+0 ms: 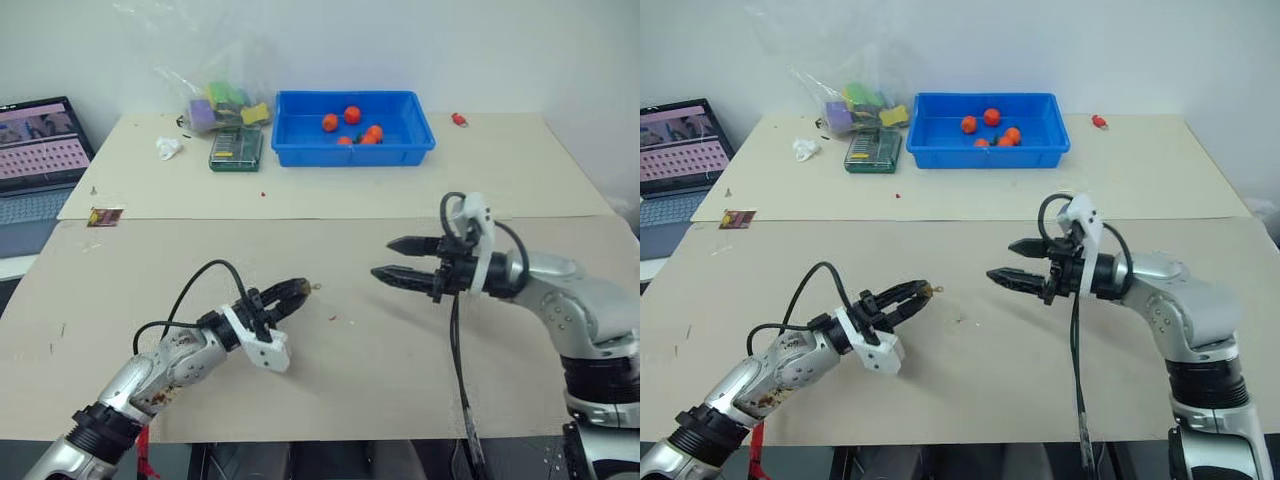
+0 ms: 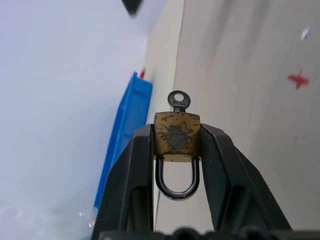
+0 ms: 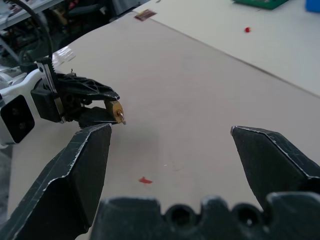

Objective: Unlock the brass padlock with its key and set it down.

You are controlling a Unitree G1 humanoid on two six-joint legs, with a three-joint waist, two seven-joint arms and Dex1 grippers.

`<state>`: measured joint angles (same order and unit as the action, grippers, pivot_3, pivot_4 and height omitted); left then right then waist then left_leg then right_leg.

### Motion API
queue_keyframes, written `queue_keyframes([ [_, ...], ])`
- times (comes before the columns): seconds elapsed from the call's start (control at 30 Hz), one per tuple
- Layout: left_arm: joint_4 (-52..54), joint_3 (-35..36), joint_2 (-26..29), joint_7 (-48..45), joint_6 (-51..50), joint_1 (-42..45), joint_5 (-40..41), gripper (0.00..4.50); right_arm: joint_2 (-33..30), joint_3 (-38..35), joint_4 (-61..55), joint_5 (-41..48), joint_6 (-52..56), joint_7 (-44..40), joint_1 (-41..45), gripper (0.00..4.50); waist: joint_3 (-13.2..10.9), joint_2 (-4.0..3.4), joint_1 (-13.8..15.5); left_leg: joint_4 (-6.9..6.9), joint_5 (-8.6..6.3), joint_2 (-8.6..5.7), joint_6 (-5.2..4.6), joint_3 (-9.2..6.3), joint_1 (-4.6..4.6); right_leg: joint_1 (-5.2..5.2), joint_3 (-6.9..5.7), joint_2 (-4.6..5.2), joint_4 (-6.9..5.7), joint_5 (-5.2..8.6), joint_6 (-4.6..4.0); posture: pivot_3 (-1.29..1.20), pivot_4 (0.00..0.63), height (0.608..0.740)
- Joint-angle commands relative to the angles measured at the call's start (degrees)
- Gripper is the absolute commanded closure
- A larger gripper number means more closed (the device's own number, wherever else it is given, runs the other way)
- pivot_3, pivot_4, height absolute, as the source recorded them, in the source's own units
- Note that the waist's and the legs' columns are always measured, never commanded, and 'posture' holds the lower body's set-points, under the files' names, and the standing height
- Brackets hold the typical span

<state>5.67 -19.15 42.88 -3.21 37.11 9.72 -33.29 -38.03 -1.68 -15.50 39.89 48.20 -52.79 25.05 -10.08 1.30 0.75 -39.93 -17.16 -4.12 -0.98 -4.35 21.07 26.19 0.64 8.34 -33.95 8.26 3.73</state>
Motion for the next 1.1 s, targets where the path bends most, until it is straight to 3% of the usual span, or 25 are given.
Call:
queue_keyframes([
  [0.03,1.8,1.5,-0.8,2.2,6.6,-0.8,-0.9,3.69,0.9,0.2,-3.7,3.8,1.4,-1.2,-2.0,0.00,0.0,0.00,-0.1,0.00,0.00,0.00,0.00,0.01,-0.01,-0.01,0.00,0.00,-0.01,0.00,0.00,0.00,0.150,0.740],
  [0.27,1.0,2.5,-2.6,2.0,11.3,-1.1,-1.9,3.69,3.0,1.5,-6.2,6.0,2.7,0.2,-5.3,0.00,0.0,0.00,-0.3,0.00,0.00,0.02,0.00,0.05,-0.08,-0.03,0.01,-0.02,-0.04,0.00,0.00,0.00,0.150,0.740],
  [0.7,4.0,4.2,-5.6,-5.2,8.2,-0.2,2.6,3.69,5.3,2.5,-7.9,5.9,1.8,1.7,-7.9,0.00,0.0,0.00,-0.4,-0.04,0.00,0.01,0.00,0.08,-0.12,-0.07,0.01,-0.03,-0.05,0.00,0.02,0.00,0.150,0.740],
  [0.8,4.1,4.6,-5.9,-6.2,8.0,-0.3,3.0,3.69,6.3,2.6,-7.6,5.4,1.4,2.9,-7.6,0.76,0.0,0.00,-0.5,-0.04,0.00,0.02,0.00,0.07,-0.13,-0.07,0.01,-0.03,-0.05,0.00,0.02,0.00,0.150,0.740],
  [1.0,3.8,5.1,-6.7,-7.5,8.1,-0.5,3.4,3.69,6.6,2.1,-7.7,5.5,1.6,3.9,-6.8,2.81,0.0,0.00,-0.5,-0.05,0.00,0.01,-0.01,0.07,-0.13,-0.07,0.01,-0.04,-0.05,0.00,0.02,0.00,0.150,0.740],
  [1.1,3.5,5.3,-7.1,-7.7,8.4,-0.7,3.3,3.69,6.4,1.7,-7.9,6.0,1.9,4.1,-6.4,2.81,0.0,0.00,-0.5,-0.04,0.00,0.01,0.00,0.07,-0.13,-0.07,0.01,-0.04,-0.05,0.00,0.02,0.00,0.150,0.740],
])
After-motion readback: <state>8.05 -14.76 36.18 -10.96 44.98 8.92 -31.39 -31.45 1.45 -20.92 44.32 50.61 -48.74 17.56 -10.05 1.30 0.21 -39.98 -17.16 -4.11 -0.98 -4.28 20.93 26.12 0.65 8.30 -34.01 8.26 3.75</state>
